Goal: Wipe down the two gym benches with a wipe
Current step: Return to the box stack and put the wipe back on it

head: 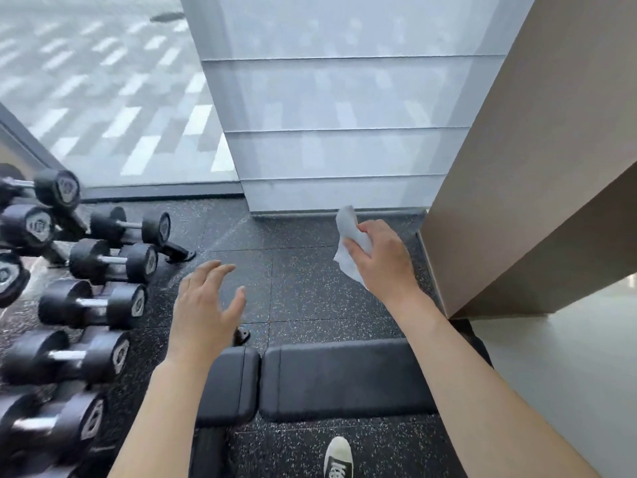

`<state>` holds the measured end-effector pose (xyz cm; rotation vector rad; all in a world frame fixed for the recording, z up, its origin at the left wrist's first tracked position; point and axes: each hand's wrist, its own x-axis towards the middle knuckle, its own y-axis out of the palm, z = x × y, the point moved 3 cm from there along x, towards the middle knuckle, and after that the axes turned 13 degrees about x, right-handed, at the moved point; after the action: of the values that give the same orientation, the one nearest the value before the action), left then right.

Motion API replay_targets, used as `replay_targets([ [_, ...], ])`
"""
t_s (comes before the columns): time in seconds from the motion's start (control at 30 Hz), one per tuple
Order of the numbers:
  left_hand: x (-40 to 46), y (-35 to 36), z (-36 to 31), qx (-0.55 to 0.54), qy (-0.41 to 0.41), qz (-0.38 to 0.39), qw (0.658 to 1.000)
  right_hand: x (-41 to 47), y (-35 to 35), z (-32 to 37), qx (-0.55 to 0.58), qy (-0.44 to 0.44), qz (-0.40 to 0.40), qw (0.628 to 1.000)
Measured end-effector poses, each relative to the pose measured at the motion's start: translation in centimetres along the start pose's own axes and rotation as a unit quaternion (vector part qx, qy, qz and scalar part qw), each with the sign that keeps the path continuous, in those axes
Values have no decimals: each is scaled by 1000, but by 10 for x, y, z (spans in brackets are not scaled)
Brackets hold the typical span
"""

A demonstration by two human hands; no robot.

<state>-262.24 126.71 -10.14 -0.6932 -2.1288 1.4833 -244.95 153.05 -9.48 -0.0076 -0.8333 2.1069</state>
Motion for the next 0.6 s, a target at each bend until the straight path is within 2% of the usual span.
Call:
replay_targets([
  [0.37, -104, -64, 79, 3, -75, -109, 991, -41, 47, 95, 59, -85, 62, 993],
  [0.6, -250, -115, 164, 32, -162, -163, 973, -140, 113, 185, 105, -124, 123, 979],
])
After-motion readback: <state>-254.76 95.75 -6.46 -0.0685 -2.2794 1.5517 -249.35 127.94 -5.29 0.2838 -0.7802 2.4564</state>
